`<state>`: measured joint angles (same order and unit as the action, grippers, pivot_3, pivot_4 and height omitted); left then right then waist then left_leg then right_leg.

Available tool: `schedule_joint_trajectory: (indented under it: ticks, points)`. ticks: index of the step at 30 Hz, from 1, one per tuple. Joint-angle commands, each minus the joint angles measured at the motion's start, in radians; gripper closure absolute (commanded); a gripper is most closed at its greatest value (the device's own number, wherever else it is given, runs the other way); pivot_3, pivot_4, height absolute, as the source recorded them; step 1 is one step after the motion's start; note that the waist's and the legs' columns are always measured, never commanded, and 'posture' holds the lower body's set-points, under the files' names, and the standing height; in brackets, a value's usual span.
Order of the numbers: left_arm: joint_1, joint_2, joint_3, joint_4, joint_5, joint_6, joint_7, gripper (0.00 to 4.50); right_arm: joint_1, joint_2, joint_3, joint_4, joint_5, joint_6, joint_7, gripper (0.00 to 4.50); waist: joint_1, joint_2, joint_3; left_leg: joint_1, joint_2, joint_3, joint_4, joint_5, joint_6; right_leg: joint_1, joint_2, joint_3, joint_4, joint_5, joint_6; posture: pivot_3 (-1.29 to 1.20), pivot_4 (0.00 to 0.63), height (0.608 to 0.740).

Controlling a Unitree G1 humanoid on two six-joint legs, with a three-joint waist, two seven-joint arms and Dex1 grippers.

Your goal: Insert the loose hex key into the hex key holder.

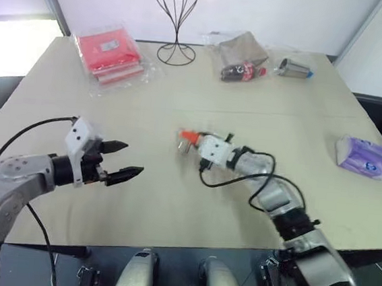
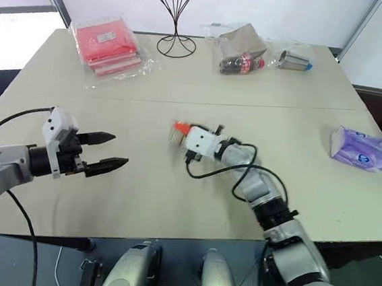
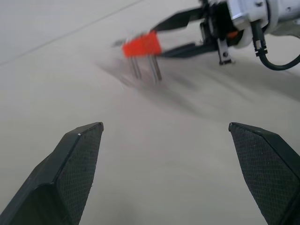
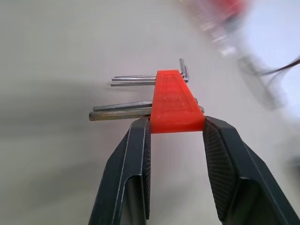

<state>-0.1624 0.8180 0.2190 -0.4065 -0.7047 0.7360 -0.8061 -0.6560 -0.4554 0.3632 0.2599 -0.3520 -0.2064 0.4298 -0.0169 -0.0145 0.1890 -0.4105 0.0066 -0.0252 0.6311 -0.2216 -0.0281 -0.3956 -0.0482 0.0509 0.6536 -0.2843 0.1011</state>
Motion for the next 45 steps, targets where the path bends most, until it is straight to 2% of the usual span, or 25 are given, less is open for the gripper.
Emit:
schedule_joint_trajectory:
  ticks: [1,6,11,15,30,42,45]
  points:
    - [-0.095,-0.017,-0.026,0.049,0.007,-0.031,-0.026,0.0,-0.062,-0.075,-0.017,-0.088,-0.116,-0.214,-0.089,3.49,-0.004,0.0,0.0,0.0,0.0,0.0,-0.001,0.0,0.0,0.0,0.001,0.0,0.0,0.001,0.002,0.0,0.15,0.74]
    - [-0.304,-0.049,-0.1,0.196,0.024,-0.058,-0.114,0.0,-0.101,-0.192,-0.042,-0.163,-0.223,-0.481,-0.185,3.49,-0.001,-0.001,0.001,-0.001,0.0,0.001,-0.003,0.0,0.0,-0.001,0.003,0.0,-0.001,0.001,0.002,0.0,0.15,0.74]
    - [-0.45,-0.068,-0.122,0.314,0.0,-0.043,-0.204,0.0,-0.124,-0.204,-0.055,-0.162,-0.226,-0.603,-0.207,3.49,-0.006,-0.001,0.001,-0.001,0.0,0.002,-0.001,0.0,0.0,-0.001,0.003,0.001,0.0,0.001,0.002,0.0,0.15,0.74]
    - [-0.511,-0.095,-0.104,0.335,-0.068,0.02,-0.246,0.0,-0.144,-0.197,-0.069,-0.151,-0.233,-0.652,-0.22,3.49,-0.004,-0.001,0.001,-0.001,0.0,0.002,-0.001,0.0,0.0,-0.001,0.003,0.001,0.0,0.001,0.002,0.0,0.15,0.74]
    - [-0.506,-0.119,-0.092,0.261,-0.14,0.058,-0.274,0.0,-0.171,-0.198,-0.068,-0.141,-0.181,-0.692,-0.154,3.49,-0.003,-0.002,0.001,-0.001,0.002,0.001,0.0,0.0,0.0,-0.001,0.002,0.001,0.001,0.001,0.002,0.0,0.15,0.74]
    - [-0.483,-0.112,-0.108,0.256,-0.119,0.05,-0.291,0.0,-0.171,-0.193,-0.076,-0.14,-0.15,-0.675,-0.109,3.49,-0.003,-0.002,0.001,-0.001,0.002,0.001,0.0,0.0,0.0,-0.001,0.002,0.001,0.001,0.001,0.002,0.0,0.15,0.74]
    - [-0.475,-0.111,-0.118,0.251,-0.112,0.05,-0.295,0.9,-0.17,-0.191,-0.077,-0.143,-0.143,-0.667,-0.102,3.49,-0.002,-0.002,0.001,-0.001,0.002,0.001,0.0,0.0,0.0,-0.001,0.002,0.001,0.001,0.001,0.002,0.0,0.15,0.74]
